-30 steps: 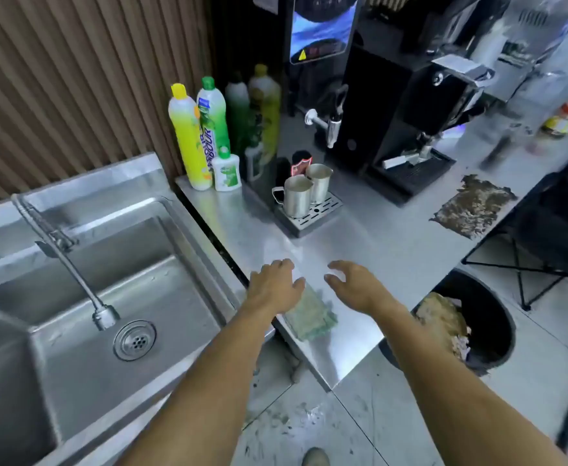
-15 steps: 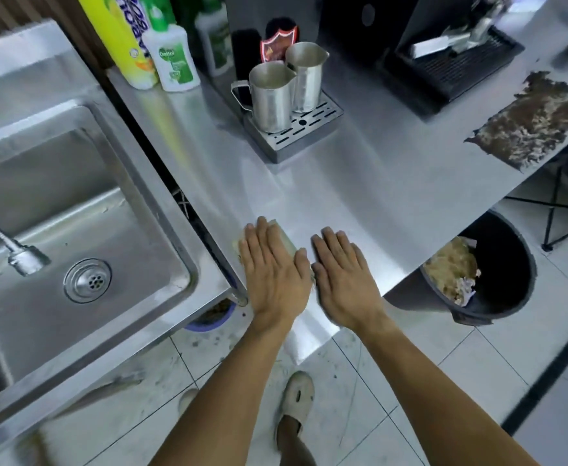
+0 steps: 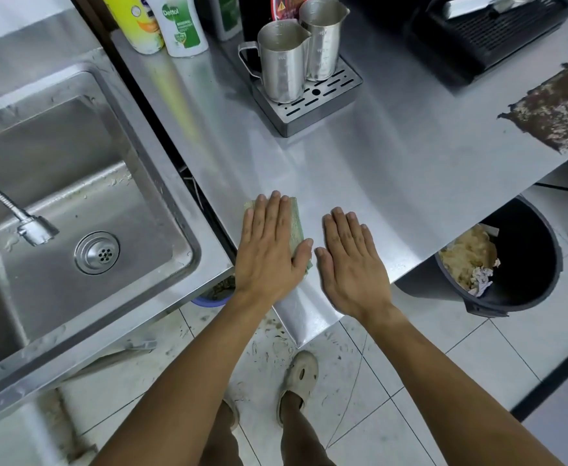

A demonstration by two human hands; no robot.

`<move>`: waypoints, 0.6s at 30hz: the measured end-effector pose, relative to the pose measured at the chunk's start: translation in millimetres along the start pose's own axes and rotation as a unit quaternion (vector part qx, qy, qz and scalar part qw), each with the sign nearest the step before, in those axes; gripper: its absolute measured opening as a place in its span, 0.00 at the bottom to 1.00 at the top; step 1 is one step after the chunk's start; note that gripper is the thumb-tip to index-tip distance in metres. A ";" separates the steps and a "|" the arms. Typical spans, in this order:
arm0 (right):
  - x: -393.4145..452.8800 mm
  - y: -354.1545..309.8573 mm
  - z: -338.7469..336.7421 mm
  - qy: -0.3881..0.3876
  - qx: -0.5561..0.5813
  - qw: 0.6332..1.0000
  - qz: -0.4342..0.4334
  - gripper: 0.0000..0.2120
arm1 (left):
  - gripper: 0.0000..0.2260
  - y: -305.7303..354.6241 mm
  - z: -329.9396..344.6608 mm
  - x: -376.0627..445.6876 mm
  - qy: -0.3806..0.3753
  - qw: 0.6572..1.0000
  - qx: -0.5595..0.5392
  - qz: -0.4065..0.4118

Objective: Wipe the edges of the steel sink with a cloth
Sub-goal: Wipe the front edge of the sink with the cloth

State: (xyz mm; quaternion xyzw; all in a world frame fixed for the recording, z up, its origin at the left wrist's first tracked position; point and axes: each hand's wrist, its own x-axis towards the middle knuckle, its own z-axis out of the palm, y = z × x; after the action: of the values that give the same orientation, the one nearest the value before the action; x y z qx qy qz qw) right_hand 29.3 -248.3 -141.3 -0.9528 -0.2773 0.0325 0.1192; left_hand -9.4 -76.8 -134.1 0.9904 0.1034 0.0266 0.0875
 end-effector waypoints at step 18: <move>-1.7 -28.8 -14.8 -0.056 0.116 0.991 0.046 0.33 | 0.22 -27.9 -62.4 -27.2 0.101 0.970 -0.211 -0.069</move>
State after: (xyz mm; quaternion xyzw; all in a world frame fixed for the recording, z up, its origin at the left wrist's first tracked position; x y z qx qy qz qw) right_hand 14.8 -228.8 -119.9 -0.9410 -0.2335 0.1238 0.2116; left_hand -46.0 -45.2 -78.7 0.9321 0.1723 0.1415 0.2854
